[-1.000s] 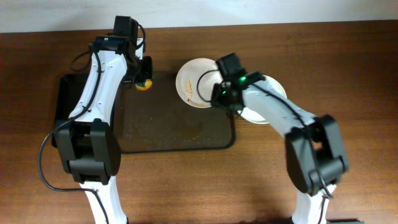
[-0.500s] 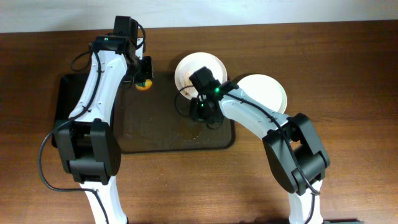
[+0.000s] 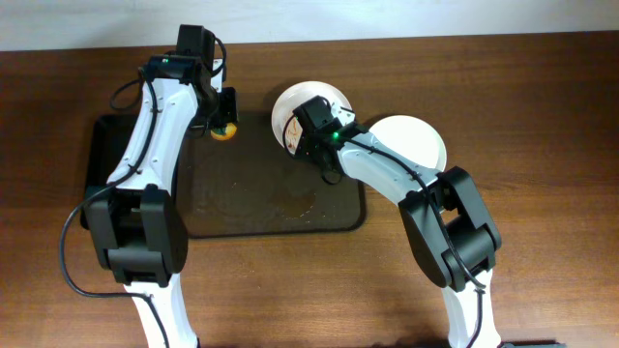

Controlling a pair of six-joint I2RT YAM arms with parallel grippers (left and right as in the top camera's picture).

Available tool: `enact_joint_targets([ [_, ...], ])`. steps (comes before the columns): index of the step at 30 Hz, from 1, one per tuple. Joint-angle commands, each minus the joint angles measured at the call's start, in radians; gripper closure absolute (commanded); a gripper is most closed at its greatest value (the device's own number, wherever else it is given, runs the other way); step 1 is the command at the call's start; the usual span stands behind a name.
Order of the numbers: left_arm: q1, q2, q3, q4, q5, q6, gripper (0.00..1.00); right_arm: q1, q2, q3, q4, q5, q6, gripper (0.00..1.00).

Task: Clean dirty plates on tray and stack at the side
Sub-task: 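Move the right gripper to the remaining plate and drag it onto the tray center, then hold the remaining plate rim with the right gripper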

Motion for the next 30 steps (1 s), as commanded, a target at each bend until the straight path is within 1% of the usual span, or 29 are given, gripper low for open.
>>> enact_joint_targets([
  [1, 0.000, 0.000, -0.004, 0.003, 0.007, 0.016, 0.99, 0.001, 0.006, 0.014, -0.016, -0.178, -0.060, 0.23],
  [3, 0.000, 0.000, -0.004, 0.003, 0.007, 0.016, 0.99, 0.012, 0.006, 0.014, -0.077, -0.272, -0.070, 0.22],
  [5, 0.000, 0.000, -0.004, 0.004, 0.007, 0.016, 0.99, 0.034, 0.006, 0.014, -0.146, -0.320, -0.080, 0.21],
  [6, 0.000, 0.000, -0.004, 0.006, 0.007, 0.016, 0.99, 0.053, 0.005, 0.014, -0.171, -0.343, -0.111, 0.21],
  [8, 0.000, 0.000, -0.004, 0.010, 0.007, 0.016, 0.99, 0.089, 0.005, 0.014, -0.191, -0.367, -0.127, 0.23],
  [10, 0.000, 0.000, -0.004, 0.010, 0.007, 0.016, 0.99, 0.127, 0.000, 0.018, -0.198, -0.367, -0.150, 0.27],
  [12, 0.000, 0.000, -0.004, 0.010, 0.007, 0.016, 0.99, 0.137, -0.014, 0.034, -0.212, -0.359, -0.169, 0.28],
  [15, 0.000, 0.000, -0.004, 0.010, 0.007, 0.016, 0.99, 0.119, -0.043, 0.068, -0.252, -0.321, -0.201, 0.29],
  [17, 0.000, 0.000, -0.004, 0.010, 0.007, 0.016, 0.99, 0.089, -0.048, 0.097, -0.261, -0.316, -0.264, 0.27],
  [19, 0.000, 0.000, -0.004, 0.010, 0.007, 0.016, 0.99, 0.038, -0.047, 0.129, -0.248, -0.314, -0.369, 0.19],
  [20, 0.000, 0.000, -0.004, 0.010, 0.007, 0.016, 0.99, 0.023, -0.047, 0.130, -0.229, -0.315, -0.418, 0.19],
  [21, 0.000, 0.000, -0.004, 0.010, 0.007, 0.016, 0.99, -0.002, -0.047, 0.130, -0.191, -0.314, -0.523, 0.17],
  [22, 0.000, 0.000, -0.004, 0.013, 0.007, 0.016, 0.99, -0.015, -0.043, 0.130, -0.162, -0.314, -0.589, 0.15],
  [23, 0.000, 0.000, -0.004, 0.014, 0.007, 0.016, 0.99, -0.024, -0.040, 0.130, -0.137, -0.313, -0.629, 0.14],
  [26, 0.000, 0.000, -0.004, 0.017, 0.007, 0.016, 0.99, -0.035, -0.020, 0.130, -0.076, -0.310, -0.698, 0.14],
  [27, 0.000, 0.000, -0.004, 0.016, 0.007, 0.016, 0.99, -0.032, -0.013, 0.129, -0.068, -0.311, -0.698, 0.15],
  [28, 0.000, 0.000, -0.004, 0.016, 0.007, 0.016, 0.99, -0.029, -0.009, 0.129, -0.064, -0.312, -0.698, 0.16],
  [30, 0.000, 0.000, -0.004, 0.017, 0.007, 0.016, 0.99, -0.017, 0.010, 0.129, -0.059, -0.311, -0.698, 0.23],
])
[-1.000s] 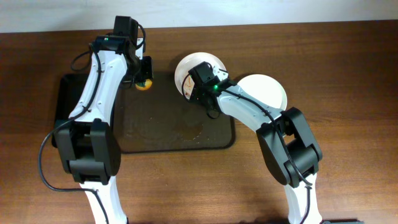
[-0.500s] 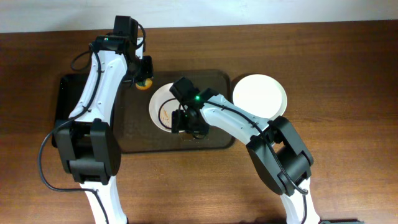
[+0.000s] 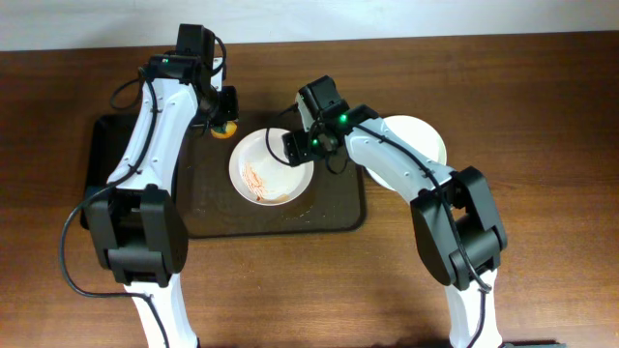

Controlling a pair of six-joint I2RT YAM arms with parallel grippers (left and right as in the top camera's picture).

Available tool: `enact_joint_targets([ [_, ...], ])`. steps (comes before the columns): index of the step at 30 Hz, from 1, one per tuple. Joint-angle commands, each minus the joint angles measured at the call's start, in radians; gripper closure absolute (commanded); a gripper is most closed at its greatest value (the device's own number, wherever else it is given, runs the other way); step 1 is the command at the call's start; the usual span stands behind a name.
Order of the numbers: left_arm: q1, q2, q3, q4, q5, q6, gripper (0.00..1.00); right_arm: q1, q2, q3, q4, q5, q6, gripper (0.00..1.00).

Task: Clean dirty plates on tray and stack at the side
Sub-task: 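Hold the remaining plate rim with the right gripper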

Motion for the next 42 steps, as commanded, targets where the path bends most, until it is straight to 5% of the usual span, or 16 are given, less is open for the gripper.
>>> enact_joint_targets([
  [1, 0.000, 0.000, -0.004, 0.002, 0.007, 0.016, 0.99, 0.019, 0.033, 0.017, 0.004, 0.005, -0.035, 0.26],
  [11, 0.000, 0.000, -0.004, 0.002, 0.007, 0.016, 0.99, 0.019, 0.089, 0.017, 0.041, 0.048, 0.074, 0.49],
  [20, 0.000, 0.000, -0.004, 0.002, 0.007, 0.016, 0.99, 0.021, 0.089, 0.017, -0.026, 0.035, 0.322, 0.96],
  [23, 0.000, 0.000, -0.004, 0.002, 0.007, 0.016, 0.99, 0.021, 0.089, 0.015, -0.116, 0.047, 0.494, 0.96],
  [30, -0.003, 0.000, -0.004, 0.001, 0.007, 0.016, 0.99, 0.020, 0.089, 0.015, -0.132, 0.042, 0.613, 0.94],
  [32, -0.004, 0.000, -0.004, 0.001, 0.007, 0.016, 0.99, 0.019, 0.089, 0.015, -0.086, 0.039, 0.578, 0.67],
  [35, -0.004, 0.000, -0.004, 0.001, 0.007, 0.016, 0.99, 0.018, 0.089, 0.015, -0.044, 0.041, 0.404, 0.52],
  [42, -0.004, 0.000, -0.004, 0.002, 0.007, 0.016, 0.99, 0.016, 0.093, 0.015, -0.029, 0.039, 0.263, 0.67],
])
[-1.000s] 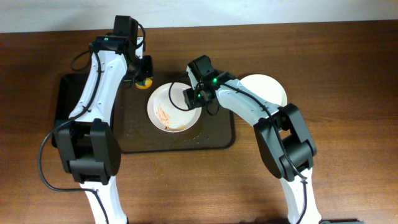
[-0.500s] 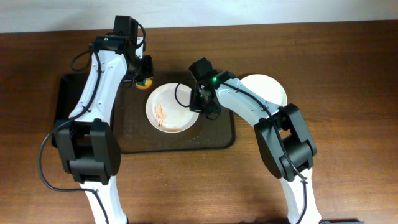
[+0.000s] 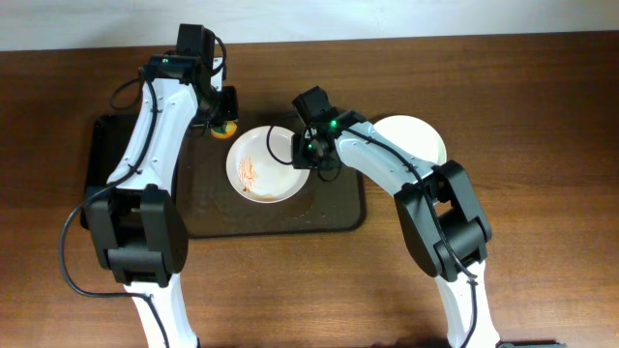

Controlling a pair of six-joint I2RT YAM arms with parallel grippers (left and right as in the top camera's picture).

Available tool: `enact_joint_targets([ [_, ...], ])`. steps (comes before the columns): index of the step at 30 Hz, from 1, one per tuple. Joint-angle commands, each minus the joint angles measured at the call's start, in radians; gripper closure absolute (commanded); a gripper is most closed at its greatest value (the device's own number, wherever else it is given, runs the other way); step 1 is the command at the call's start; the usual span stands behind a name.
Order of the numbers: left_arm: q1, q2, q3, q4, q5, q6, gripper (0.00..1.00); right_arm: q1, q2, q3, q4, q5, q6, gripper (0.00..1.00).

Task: Clean dirty plates on tray and stack at the side
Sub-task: 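Hold the remaining plate rim with the right gripper, then scrub the plate with the sponge in the left gripper while right holds rim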

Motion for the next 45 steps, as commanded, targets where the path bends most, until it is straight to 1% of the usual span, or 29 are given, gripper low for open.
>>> enact_joint_targets([
  [1, -0.004, 0.000, -0.004, 0.002, 0.007, 0.016, 0.99, 0.001, 0.019, -0.001, -0.002, 0.011, -0.049, 0.69],
  [3, -0.004, 0.000, -0.004, 0.002, 0.007, 0.016, 0.99, 0.001, 0.036, -0.001, 0.000, -0.014, -0.049, 0.76],
  [5, -0.004, 0.000, -0.011, 0.003, 0.007, 0.016, 0.99, 0.001, 0.037, -0.001, 0.000, -0.026, -0.048, 0.93],
  [6, -0.004, 0.000, -0.017, 0.004, 0.007, 0.016, 0.99, 0.001, 0.037, -0.001, 0.000, -0.026, -0.027, 0.96],
  [8, -0.004, 0.000, -0.039, 0.004, 0.008, 0.016, 0.99, -0.002, 0.037, -0.001, -0.001, -0.026, 0.024, 0.96],
  [10, -0.004, 0.000, -0.080, 0.006, 0.008, 0.016, 0.99, -0.016, 0.037, -0.001, -0.023, -0.027, 0.108, 0.96],
  [14, -0.004, 0.000, -0.142, 0.008, 0.010, 0.016, 0.99, -0.049, 0.037, -0.001, -0.029, -0.076, 0.114, 0.96],
  [16, -0.005, 0.000, -0.171, 0.016, 0.035, 0.016, 0.99, -0.050, 0.037, -0.001, -0.026, -0.079, 0.113, 0.96],
  [18, -0.010, 0.000, -0.233, 0.055, 0.049, 0.018, 0.99, -0.048, 0.037, -0.001, -0.024, -0.086, 0.113, 0.96],
  [20, -0.024, 0.000, -0.275, 0.098, 0.079, 0.076, 0.99, -0.048, 0.037, -0.001, -0.023, -0.098, 0.109, 0.96],
  [22, -0.048, 0.000, -0.320, 0.155, 0.174, 0.190, 0.99, -0.048, 0.037, -0.001, -0.023, -0.097, 0.109, 0.96],
  [23, -0.058, 0.000, -0.336, 0.179, 0.183, 0.221, 0.99, -0.048, 0.037, -0.001, -0.023, -0.098, 0.109, 0.96],
  [24, -0.071, 0.000, -0.361, 0.214, 0.175, 0.238, 0.99, -0.048, 0.037, -0.001, -0.023, -0.098, 0.109, 0.96],
  [26, -0.074, 0.000, -0.400, 0.259, 0.167, 0.236, 0.99, -0.048, 0.037, -0.001, -0.024, -0.102, 0.101, 0.96],
  [27, -0.072, 0.000, -0.423, 0.279, 0.159, 0.209, 0.99, -0.048, 0.037, -0.001, -0.024, -0.104, 0.101, 0.96],
  [29, -0.069, 0.000, -0.440, 0.283, 0.161, 0.207, 1.00, -0.048, 0.037, -0.001, -0.023, -0.104, 0.102, 0.96],
  [30, -0.069, 0.000, -0.441, 0.279, 0.165, 0.219, 1.00, -0.048, 0.037, -0.001, -0.023, -0.104, 0.102, 0.96],
  [31, -0.069, 0.000, -0.441, 0.275, 0.193, 0.269, 1.00, -0.048, 0.037, -0.001, -0.023, -0.105, 0.102, 0.96],
  [32, -0.069, 0.000, -0.441, 0.273, 0.198, 0.286, 1.00, -0.048, 0.037, -0.001, -0.024, -0.105, 0.102, 0.96],
  [34, -0.063, 0.000, -0.441, 0.281, 0.159, 0.277, 1.00, -0.048, 0.037, -0.001, -0.024, -0.105, 0.102, 0.96],
  [35, -0.059, 0.000, -0.441, 0.292, 0.080, 0.240, 0.99, -0.048, 0.037, -0.001, -0.024, -0.105, 0.102, 0.96],
  [36, -0.059, 0.000, -0.441, 0.309, -0.050, 0.184, 1.00, -0.048, 0.037, -0.001, -0.024, -0.105, 0.102, 0.96],
  [39, -0.069, 0.000, -0.449, 0.412, -0.222, 0.167, 1.00, -0.048, 0.037, -0.001, -0.024, -0.104, 0.102, 0.96],
  [43, -0.083, 0.000, -0.502, 0.606, -0.248, 0.167, 0.99, -0.048, 0.037, -0.001, -0.024, -0.104, 0.102, 0.96],
  [44, -0.086, 0.000, -0.508, 0.619, -0.243, 0.167, 1.00, -0.048, 0.037, -0.001, -0.027, -0.104, 0.102, 0.96],
  [45, -0.094, 0.000, -0.508, 0.603, -0.190, 0.167, 1.00, -0.048, 0.037, -0.001, -0.028, -0.104, 0.101, 0.96],
])
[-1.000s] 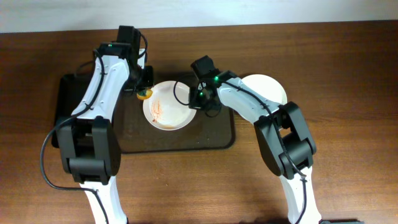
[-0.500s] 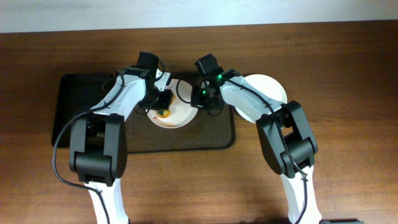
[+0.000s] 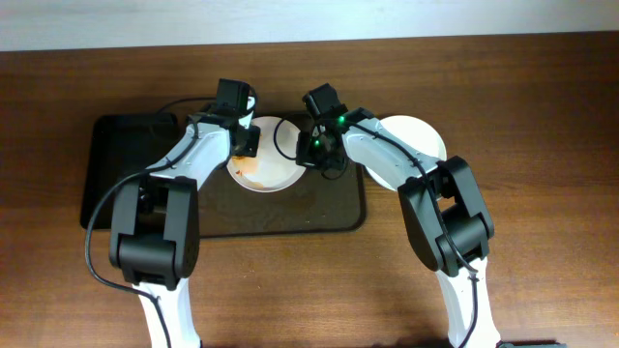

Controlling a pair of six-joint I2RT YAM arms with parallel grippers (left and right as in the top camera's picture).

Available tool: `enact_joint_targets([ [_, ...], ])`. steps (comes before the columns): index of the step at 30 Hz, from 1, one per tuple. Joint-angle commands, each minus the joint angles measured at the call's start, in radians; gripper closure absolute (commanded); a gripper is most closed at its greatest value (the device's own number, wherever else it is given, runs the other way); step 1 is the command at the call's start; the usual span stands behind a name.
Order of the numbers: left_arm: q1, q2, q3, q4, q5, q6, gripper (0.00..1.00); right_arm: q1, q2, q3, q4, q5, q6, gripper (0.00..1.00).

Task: Clean dirty plates on tray and stack at the side
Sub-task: 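Scrub the plate with the sponge in the left gripper while right holds rim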

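A white plate (image 3: 274,169) with orange smears lies on the back part of the dark tray (image 3: 126,174). My right gripper (image 3: 308,155) is shut on the plate's right rim. My left gripper (image 3: 242,153) is over the plate's left side, shut on a small yellow-orange sponge (image 3: 244,163) that only peeks out beneath the fingers. A clean white plate (image 3: 421,130) rests on the table right of the tray, partly covered by my right arm.
Crumbs and wet marks (image 3: 300,205) spot the tray in front of the dirty plate. The tray's left half lies bare beside my left arm. Brown tabletop surrounds the tray, with a pale wall along the far edge.
My left gripper with the sponge was at the tray's back edge, left of the plate; now it is over the plate's left side. The plate sits slightly farther back. The right gripper still holds the rim.
At first my right gripper held the dirty plate tilted at the tray's back right corner, while the left held the sponge at the back edge. Then the plate lay flat mid-tray, smears showing, right gripper on its rim. Now the sponge is on the plate.
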Motion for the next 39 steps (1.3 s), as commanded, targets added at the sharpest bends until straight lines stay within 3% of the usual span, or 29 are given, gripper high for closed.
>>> enact_joint_targets([
  [1, -0.008, 0.000, -0.026, -0.031, 0.047, -0.014, 0.99, -0.003, 0.021, -0.002, -0.013, 0.002, -0.014, 0.96],
  [6, 0.006, 0.000, -0.011, -0.217, 0.446, 0.123, 0.99, -0.003, 0.021, -0.002, -0.013, 0.002, -0.014, 0.96],
  [8, 0.027, 0.000, 0.008, -0.238, 0.489, 0.130, 0.99, -0.003, 0.021, -0.002, -0.013, 0.002, -0.014, 0.96],
  [15, 0.077, 0.000, 0.012, 0.002, 0.473, 0.035, 0.99, -0.003, 0.021, -0.002, -0.012, 0.002, -0.014, 0.96],
  [17, 0.073, 0.000, 0.012, 0.065, 0.333, 0.014, 1.00, -0.003, 0.021, -0.002, -0.012, 0.002, -0.014, 0.96],
  [21, 0.071, 0.000, 0.009, -0.042, 0.065, -0.058, 0.99, -0.003, 0.021, -0.002, -0.010, 0.002, -0.018, 0.96],
  [26, 0.071, 0.000, 0.009, -0.224, 0.136, -0.058, 0.99, -0.003, 0.021, -0.002, -0.005, 0.002, -0.017, 0.96],
  [31, 0.071, 0.000, 0.009, -0.319, 0.542, 0.200, 1.00, -0.003, 0.021, -0.002, -0.005, 0.001, -0.017, 0.96],
  [34, 0.071, 0.000, 0.009, -0.401, 0.657, 0.353, 1.00, -0.003, 0.021, -0.002, -0.005, 0.001, -0.017, 0.96],
  [37, 0.072, 0.000, 0.009, -0.387, 0.679, 0.388, 0.99, -0.003, 0.021, -0.002, -0.005, 0.002, -0.017, 0.96],
  [39, 0.077, 0.000, 0.009, -0.311, 0.620, 0.340, 1.00, -0.003, 0.021, -0.002, -0.004, 0.002, -0.017, 0.96],
])
